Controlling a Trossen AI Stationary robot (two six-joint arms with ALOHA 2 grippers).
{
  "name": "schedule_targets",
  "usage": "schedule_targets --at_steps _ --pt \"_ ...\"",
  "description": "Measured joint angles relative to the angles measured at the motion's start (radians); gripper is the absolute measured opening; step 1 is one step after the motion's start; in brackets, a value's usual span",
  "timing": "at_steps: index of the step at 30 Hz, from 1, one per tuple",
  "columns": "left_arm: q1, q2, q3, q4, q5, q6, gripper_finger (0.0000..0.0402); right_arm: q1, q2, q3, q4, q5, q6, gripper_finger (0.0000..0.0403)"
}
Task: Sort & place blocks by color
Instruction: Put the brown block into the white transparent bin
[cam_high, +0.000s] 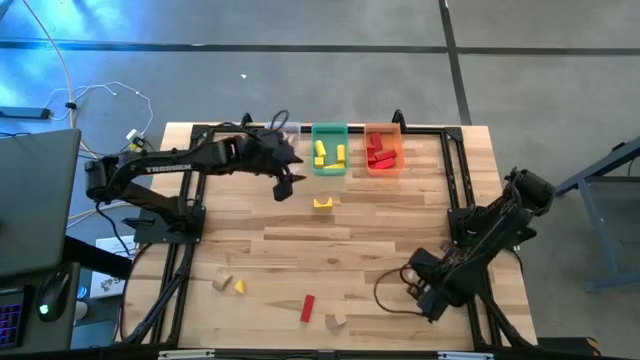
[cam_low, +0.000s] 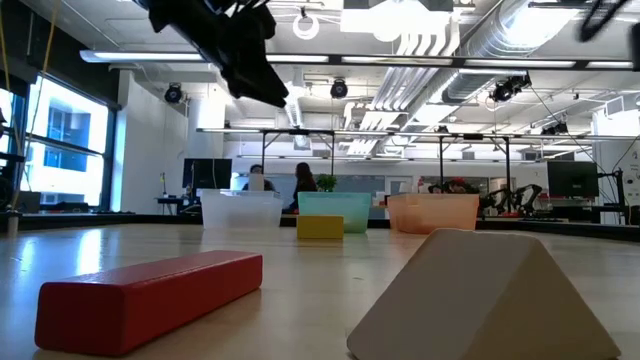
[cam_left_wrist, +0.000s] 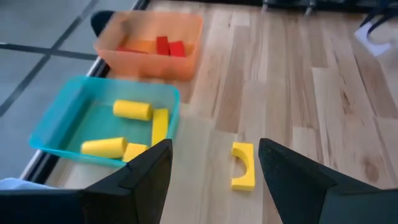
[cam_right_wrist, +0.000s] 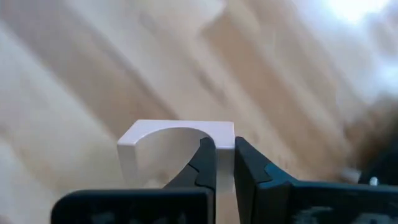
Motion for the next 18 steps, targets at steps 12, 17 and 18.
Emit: schedule_targets --at_steps 12,17,18 --pt "0.109 -0.040 0.000 -0.198 0.029 -0.119 0.0227 -0.208 -0.002 0.002 0.043 0.364 -0.066 0.0002" --pt "0.124 -0.040 0.000 -0.220 0.080 -0.125 0.0227 -0.285 -0.003 0.002 0.122 0.466 -0.154 0.0002" --pt "0.127 -0.040 0.000 -0.220 0.095 -0.131 0.0227 -0.299 -0.003 0.002 0.144 0.483 -0.174 0.0002"
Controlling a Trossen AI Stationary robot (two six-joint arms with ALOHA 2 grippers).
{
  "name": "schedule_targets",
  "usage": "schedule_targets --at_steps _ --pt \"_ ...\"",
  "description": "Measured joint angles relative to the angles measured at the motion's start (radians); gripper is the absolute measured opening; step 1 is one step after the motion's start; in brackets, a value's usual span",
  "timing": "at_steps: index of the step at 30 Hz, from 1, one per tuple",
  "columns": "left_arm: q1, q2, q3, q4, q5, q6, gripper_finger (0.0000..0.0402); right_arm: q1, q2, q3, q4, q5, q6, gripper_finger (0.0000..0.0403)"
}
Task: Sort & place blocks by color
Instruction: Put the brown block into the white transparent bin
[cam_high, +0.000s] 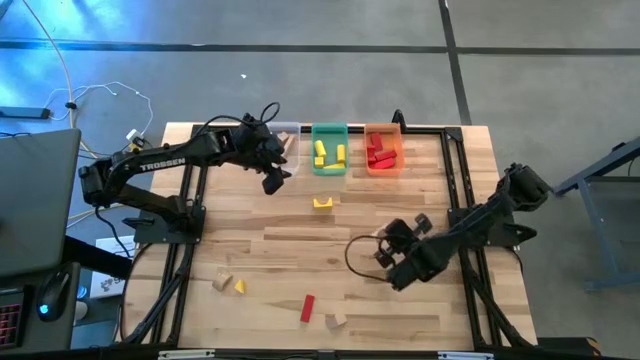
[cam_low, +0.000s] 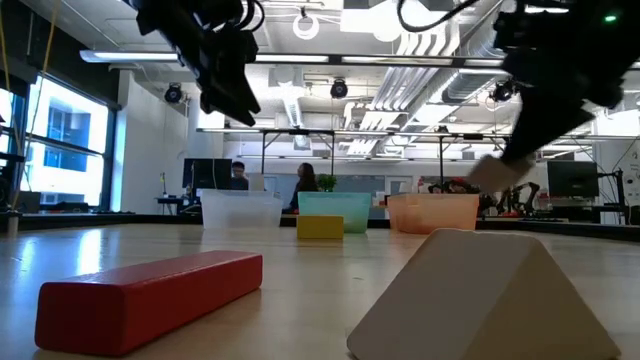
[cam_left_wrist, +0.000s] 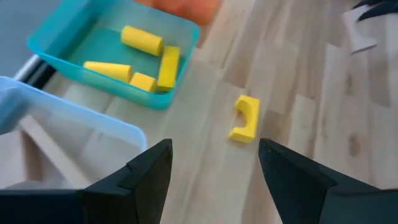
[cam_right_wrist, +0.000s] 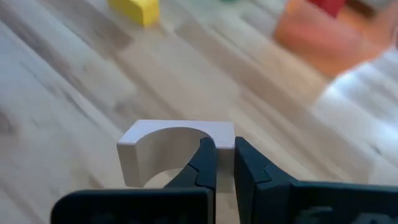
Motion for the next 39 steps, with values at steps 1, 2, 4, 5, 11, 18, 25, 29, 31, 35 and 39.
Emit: schedule_targets --at_steps 1,2,4,5,11,18,25,29,31,35,39 --pt "0.001 0.000 0.000 0.000 0.015 -0.005 0.0227 -0.013 0.000 0.000 0.026 0.015 -0.026 0.0002" --pt "0.001 0.000 0.000 0.000 0.032 -0.011 0.0227 -0.025 0.000 0.000 0.054 0.030 -0.057 0.0002" --pt "0.001 0.000 0.000 0.000 0.073 -0.021 0.0227 -0.048 0.000 0.000 0.119 0.067 -0.125 0.0002" --pt "0.001 0.000 0.000 0.001 0.098 -0.030 0.0227 -0.058 0.000 0.000 0.158 0.089 -0.164 0.0002" --pt "0.001 0.000 0.000 0.019 0.213 -0.107 0.0227 -0.113 0.000 0.000 0.450 0.200 -0.539 0.0002" --pt "-0.032 0.001 0.000 0.066 0.224 -0.243 0.0227 -0.183 -0.001 0.000 0.792 0.225 -1.029 0.0002" --pt "-0.077 0.001 0.000 0.090 0.268 -0.338 0.0227 -0.244 -0.001 0.001 1.011 0.176 -1.380 0.0002" --pt "-0.098 0.001 0.000 0.164 0.382 -0.392 0.0227 -0.273 -0.001 0.001 1.160 0.115 -1.568 0.0002" --pt "-0.112 0.001 0.000 0.200 0.403 -0.412 0.0227 -0.286 -0.001 0.001 1.231 0.084 -1.651 0.0002" --pt "-0.136 0.001 0.001 0.234 0.396 -0.422 0.0227 -0.302 -0.001 0.001 1.347 0.024 -1.792 0.0002" --pt "-0.156 0.001 0.001 0.241 0.393 -0.448 0.0227 -0.309 -0.001 0.001 1.430 -0.018 -1.877 0.0002"
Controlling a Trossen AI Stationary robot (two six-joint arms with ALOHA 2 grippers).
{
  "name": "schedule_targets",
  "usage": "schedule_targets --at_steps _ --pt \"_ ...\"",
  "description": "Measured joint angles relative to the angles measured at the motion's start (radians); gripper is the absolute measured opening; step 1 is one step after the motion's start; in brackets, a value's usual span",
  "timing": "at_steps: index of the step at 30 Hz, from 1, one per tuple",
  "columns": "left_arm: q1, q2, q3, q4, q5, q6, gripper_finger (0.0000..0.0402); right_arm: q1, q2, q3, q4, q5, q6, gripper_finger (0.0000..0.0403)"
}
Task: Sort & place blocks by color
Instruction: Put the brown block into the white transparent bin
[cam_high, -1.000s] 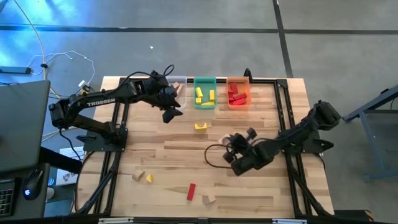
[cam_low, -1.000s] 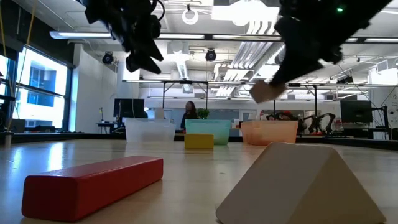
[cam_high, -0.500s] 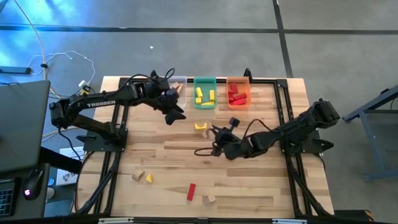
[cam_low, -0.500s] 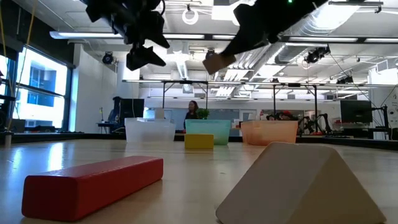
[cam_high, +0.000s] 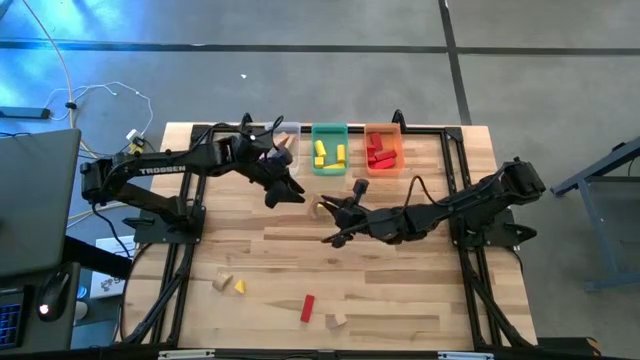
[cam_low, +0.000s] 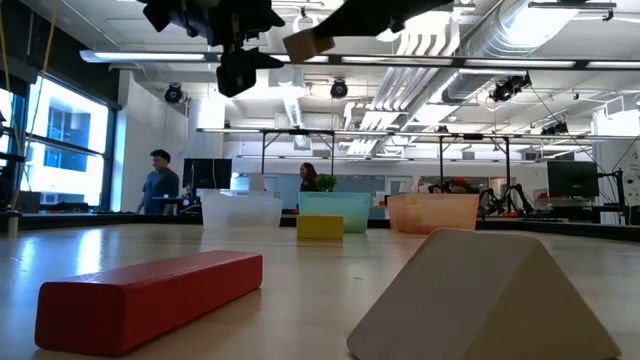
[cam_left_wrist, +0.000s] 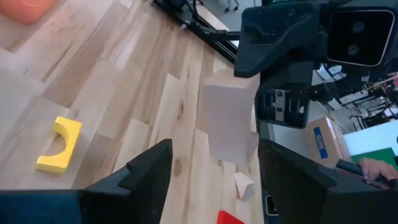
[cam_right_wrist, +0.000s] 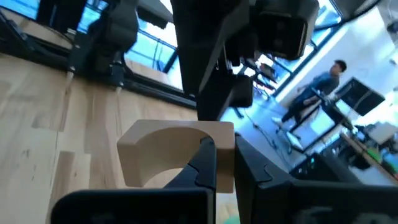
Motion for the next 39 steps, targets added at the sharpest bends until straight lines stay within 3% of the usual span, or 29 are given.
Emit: schedule_targets --at_steps 10,26,33,39 --pt "-0.037 0.000 0.000 0.033 -0.003 -0.002 0.0227 -0.024 0.000 0.000 0.088 -0.108 -0.104 0.0002" --pt "-0.049 0.000 0.000 0.059 -0.003 0.026 0.0223 -0.093 -0.001 0.000 0.156 -0.214 -0.105 0.0002" --pt "-0.049 0.000 0.000 0.059 -0.004 0.072 0.0157 -0.095 -0.001 0.000 0.154 -0.212 -0.109 0.0005" --pt "-0.048 0.000 0.000 0.052 -0.006 0.124 0.0097 -0.096 -0.001 0.000 0.154 -0.209 -0.113 0.0032"
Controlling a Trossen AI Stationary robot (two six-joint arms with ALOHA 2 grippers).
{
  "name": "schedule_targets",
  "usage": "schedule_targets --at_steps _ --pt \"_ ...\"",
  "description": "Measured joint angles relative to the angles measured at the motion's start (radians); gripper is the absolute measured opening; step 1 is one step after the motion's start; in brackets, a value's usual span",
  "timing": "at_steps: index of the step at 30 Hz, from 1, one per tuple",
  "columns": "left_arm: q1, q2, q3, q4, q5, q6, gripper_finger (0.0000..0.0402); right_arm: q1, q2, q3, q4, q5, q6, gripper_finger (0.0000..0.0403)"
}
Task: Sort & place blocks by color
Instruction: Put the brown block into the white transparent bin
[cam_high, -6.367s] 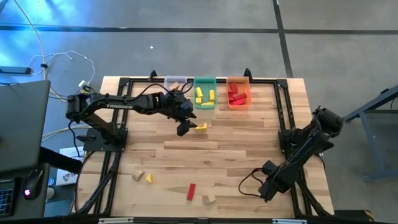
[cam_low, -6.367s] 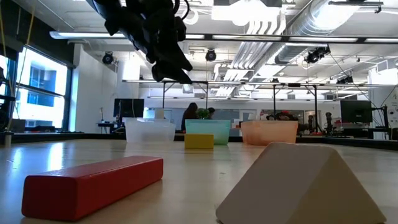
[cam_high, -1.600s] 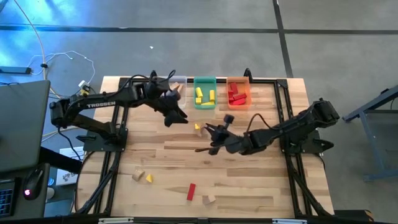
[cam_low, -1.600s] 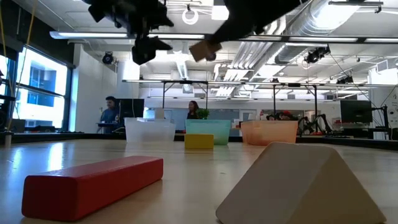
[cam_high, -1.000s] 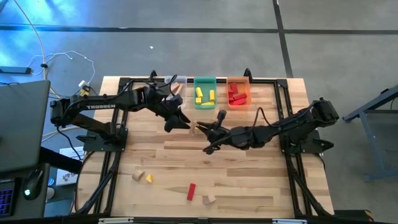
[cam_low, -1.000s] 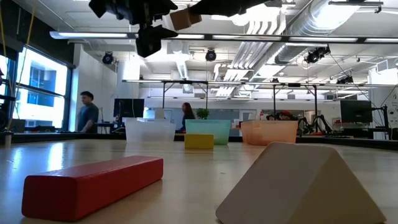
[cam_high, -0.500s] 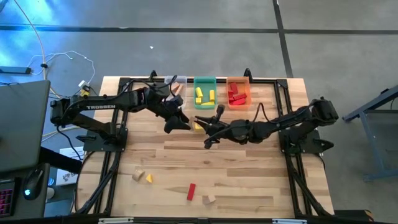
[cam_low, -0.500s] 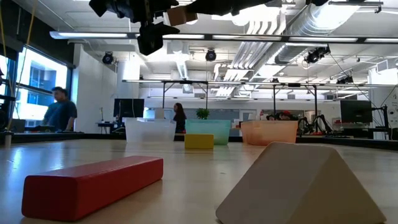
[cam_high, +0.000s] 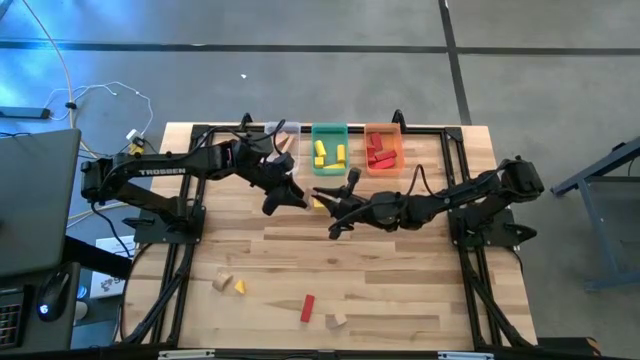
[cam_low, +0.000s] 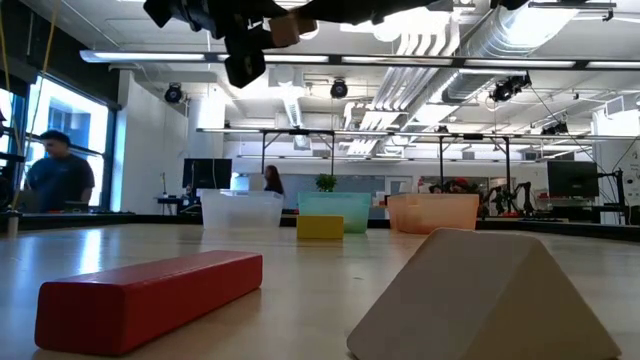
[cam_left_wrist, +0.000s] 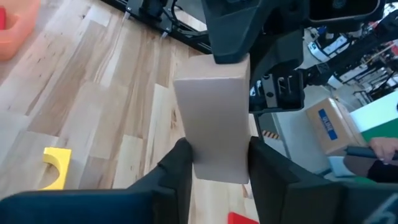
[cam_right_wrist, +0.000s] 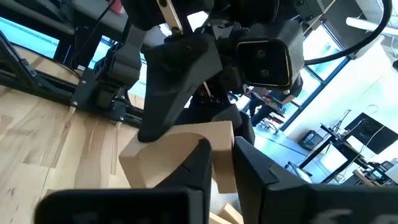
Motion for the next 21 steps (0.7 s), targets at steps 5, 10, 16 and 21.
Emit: schedule_targets --at_steps 5,10,16,21 --pt "0.000 0.000 0.000 0.001 -0.005 0.024 0.0094 0.000 0.000 0.000 0.002 -0.003 0.014 0.0070" --pt "-0.001 0.000 0.000 -0.003 -0.010 0.032 0.0095 -0.001 0.000 0.000 -0.011 0.004 0.047 0.0114" --pt "0.002 0.000 0.000 -0.011 -0.031 0.032 0.0094 -0.001 0.000 0.000 -0.038 0.094 0.073 0.0166" --pt "0.011 0.000 0.001 -0.085 -0.206 0.096 0.0094 -0.001 0.001 0.000 -0.045 0.177 0.115 0.0193"
